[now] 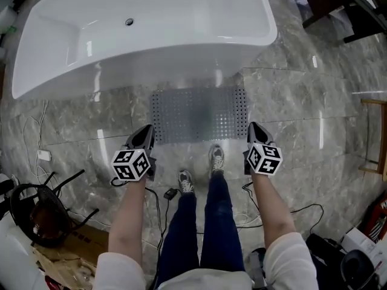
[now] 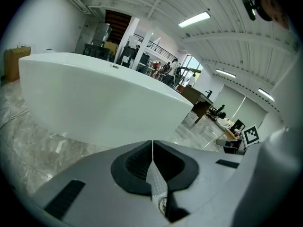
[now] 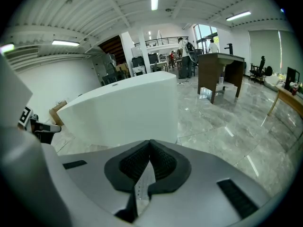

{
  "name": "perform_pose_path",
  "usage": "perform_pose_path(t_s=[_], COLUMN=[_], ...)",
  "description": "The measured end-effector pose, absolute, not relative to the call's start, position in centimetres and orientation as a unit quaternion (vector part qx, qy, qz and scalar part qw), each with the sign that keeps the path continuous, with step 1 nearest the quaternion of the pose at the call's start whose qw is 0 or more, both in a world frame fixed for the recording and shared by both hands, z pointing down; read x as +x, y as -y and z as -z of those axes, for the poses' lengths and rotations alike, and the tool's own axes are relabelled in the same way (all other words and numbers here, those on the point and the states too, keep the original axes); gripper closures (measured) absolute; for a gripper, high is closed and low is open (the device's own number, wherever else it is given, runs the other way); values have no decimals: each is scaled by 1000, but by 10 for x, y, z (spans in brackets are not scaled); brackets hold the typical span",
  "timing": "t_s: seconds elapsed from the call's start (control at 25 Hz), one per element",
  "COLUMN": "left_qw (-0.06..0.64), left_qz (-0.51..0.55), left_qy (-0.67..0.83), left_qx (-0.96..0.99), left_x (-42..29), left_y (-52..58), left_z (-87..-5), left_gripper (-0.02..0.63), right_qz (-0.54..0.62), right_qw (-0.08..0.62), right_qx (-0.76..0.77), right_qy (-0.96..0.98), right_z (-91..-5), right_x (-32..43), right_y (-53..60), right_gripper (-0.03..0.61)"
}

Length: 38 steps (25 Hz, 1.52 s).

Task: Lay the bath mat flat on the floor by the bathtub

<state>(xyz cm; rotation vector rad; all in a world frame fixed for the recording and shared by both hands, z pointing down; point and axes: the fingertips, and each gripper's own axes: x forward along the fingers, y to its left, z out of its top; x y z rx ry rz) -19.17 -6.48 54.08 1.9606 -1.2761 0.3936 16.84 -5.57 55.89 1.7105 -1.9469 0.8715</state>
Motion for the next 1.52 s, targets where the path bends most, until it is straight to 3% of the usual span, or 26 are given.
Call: perform_pose_path(t_s=[1.52], left_qw=[285], left_qz=[-72], left_qy=[456], left_qx=[840], left_x=[-164], left_y=[0], left_z=[-274], left_gripper=[575], right_qz=[-212], right_qw=[110], right_qx=[569], right_qy=[787], right_z=[-267], right_x=[110], right_y=[-5], right_gripper=[549])
